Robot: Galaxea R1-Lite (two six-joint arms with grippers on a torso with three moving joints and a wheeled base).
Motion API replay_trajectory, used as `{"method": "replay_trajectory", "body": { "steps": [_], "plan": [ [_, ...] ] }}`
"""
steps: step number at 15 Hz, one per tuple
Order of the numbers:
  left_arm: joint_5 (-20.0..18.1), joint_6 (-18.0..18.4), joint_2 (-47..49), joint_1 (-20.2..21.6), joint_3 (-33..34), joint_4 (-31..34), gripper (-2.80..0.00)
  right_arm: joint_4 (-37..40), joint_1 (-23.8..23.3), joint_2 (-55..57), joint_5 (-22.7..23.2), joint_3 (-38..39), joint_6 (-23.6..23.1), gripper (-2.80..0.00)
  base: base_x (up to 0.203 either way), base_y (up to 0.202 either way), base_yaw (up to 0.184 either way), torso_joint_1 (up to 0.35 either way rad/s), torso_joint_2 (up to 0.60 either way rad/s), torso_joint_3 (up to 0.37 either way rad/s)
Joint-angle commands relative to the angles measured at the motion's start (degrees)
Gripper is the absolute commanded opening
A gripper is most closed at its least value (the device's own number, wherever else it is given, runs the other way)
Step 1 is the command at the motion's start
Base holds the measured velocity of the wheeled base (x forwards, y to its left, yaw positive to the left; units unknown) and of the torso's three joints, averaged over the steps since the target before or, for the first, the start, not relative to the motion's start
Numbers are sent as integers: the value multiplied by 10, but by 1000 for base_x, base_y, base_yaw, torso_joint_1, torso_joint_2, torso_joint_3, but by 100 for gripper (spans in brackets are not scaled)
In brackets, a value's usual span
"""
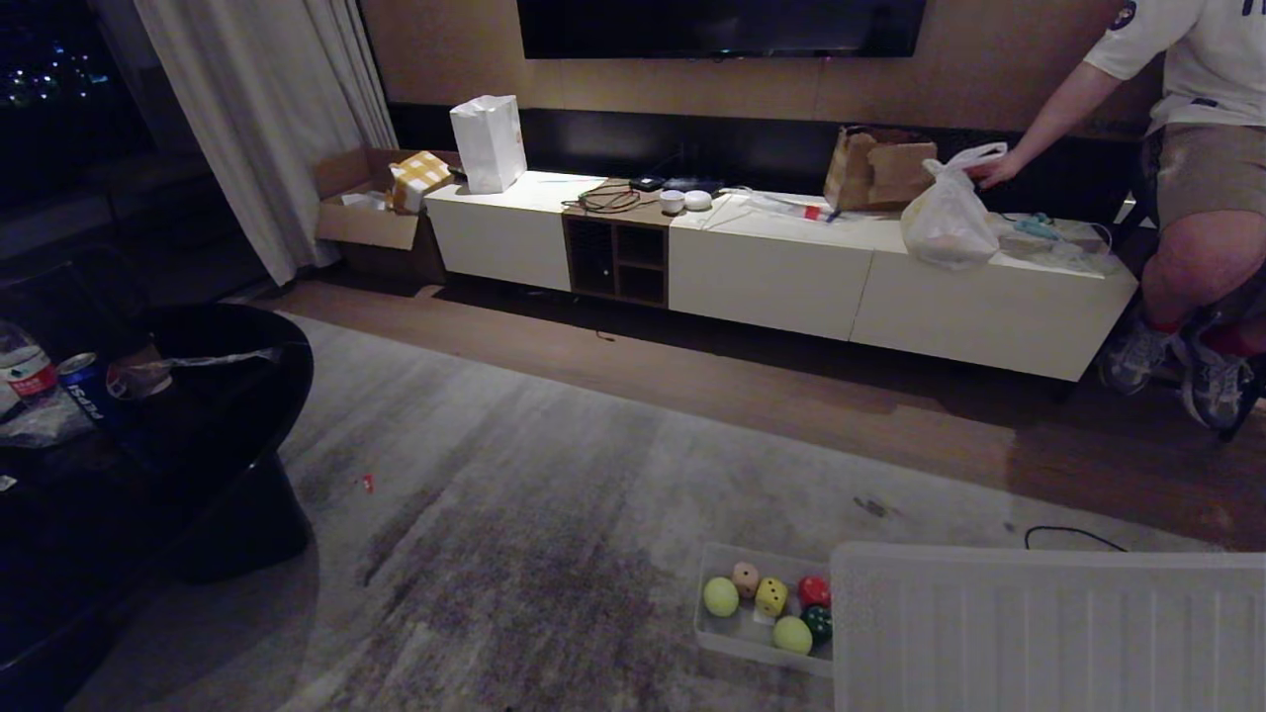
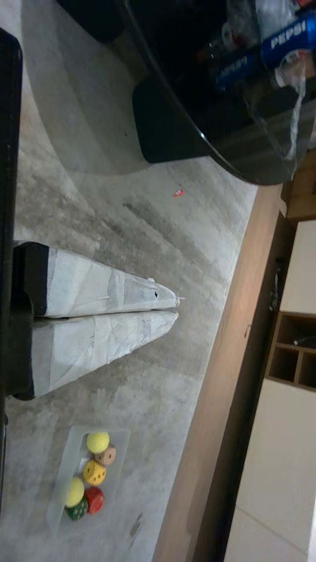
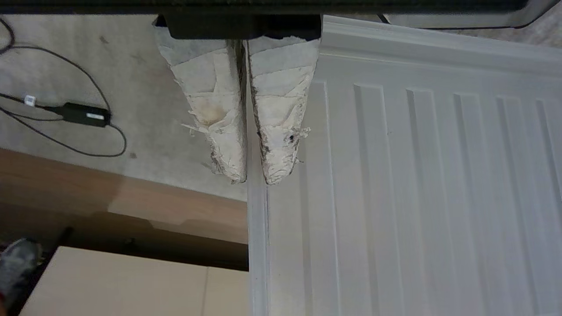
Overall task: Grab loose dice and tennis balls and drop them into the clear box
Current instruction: Close the lid
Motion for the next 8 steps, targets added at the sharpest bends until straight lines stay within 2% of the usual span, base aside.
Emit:
{"method": "replay_trajectory", "body": {
  "steps": [1,4,8],
  "plan": [
    [0,0,1,0,1,1,-280,0,0,1,0,0,0,-280,0,0,0,0,0,0],
    [-1,1,1,0,1,0,-280,0,0,1,0,0,0,-280,0,0,0,1,1,-12],
    [0,0,1,0,1,0,-280,0,0,1,0,1,0,-280,0,0,0,3,5,-166]
  ]
}}
